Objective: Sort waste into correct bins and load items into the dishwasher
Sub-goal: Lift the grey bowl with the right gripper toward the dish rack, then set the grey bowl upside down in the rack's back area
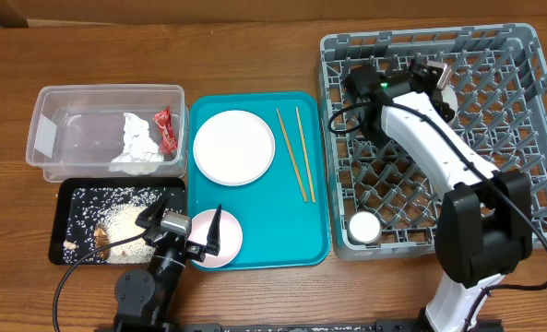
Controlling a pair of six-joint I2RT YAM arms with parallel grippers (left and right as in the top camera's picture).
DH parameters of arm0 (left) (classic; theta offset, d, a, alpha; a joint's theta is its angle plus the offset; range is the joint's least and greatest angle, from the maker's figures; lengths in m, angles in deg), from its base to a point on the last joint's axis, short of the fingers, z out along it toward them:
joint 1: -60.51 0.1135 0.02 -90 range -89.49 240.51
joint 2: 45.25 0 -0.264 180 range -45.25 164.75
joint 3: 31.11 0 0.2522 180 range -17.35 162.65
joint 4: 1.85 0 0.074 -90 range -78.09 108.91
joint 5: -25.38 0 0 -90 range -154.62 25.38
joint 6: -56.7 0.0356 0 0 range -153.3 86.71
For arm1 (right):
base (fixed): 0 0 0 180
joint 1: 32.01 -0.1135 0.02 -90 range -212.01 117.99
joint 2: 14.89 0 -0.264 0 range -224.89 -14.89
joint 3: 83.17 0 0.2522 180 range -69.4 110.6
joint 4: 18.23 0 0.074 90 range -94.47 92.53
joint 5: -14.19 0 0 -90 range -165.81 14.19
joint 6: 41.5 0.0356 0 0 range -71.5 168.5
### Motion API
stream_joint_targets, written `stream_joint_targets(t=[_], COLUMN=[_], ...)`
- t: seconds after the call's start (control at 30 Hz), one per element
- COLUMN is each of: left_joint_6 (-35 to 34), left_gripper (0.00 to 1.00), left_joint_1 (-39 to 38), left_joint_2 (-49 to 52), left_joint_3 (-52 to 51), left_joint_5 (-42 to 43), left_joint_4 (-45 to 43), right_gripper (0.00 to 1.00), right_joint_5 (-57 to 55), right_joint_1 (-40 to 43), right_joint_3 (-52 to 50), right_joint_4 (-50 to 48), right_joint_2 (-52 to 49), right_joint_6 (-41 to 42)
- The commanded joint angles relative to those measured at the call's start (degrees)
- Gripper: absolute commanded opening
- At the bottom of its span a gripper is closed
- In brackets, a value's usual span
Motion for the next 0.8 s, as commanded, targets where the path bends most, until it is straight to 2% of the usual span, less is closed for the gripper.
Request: stream_joint_targets(t=[0.0,0.53,0.77], left_joint_6=[0.5,0.5,0.5], left_gripper=[1.0,1.0,1.0], left_joint_1=[0.4,0.4,0.4], left_joint_2=[-0.3,-0.3,-0.3], left_joint_3=[-0.3,-0.3,-0.3], left_joint_5=[0.5,0.5,0.5], left_joint_4=[-0.1,-0.1,-0.1], right_gripper=[0.04,0.04,0.04], right_joint_5=[-3.6,-4.4,-5.4], right_joint_1=[0.0,0.8,0.9], right_joint_3=[1.1,1.1,0.8], right_joint_4=[-0.4,-5.0,-2.8], right_joint_2=[-0.6,-0.6,-1.0], right_joint_6=[-0.1,-3.2,-3.3])
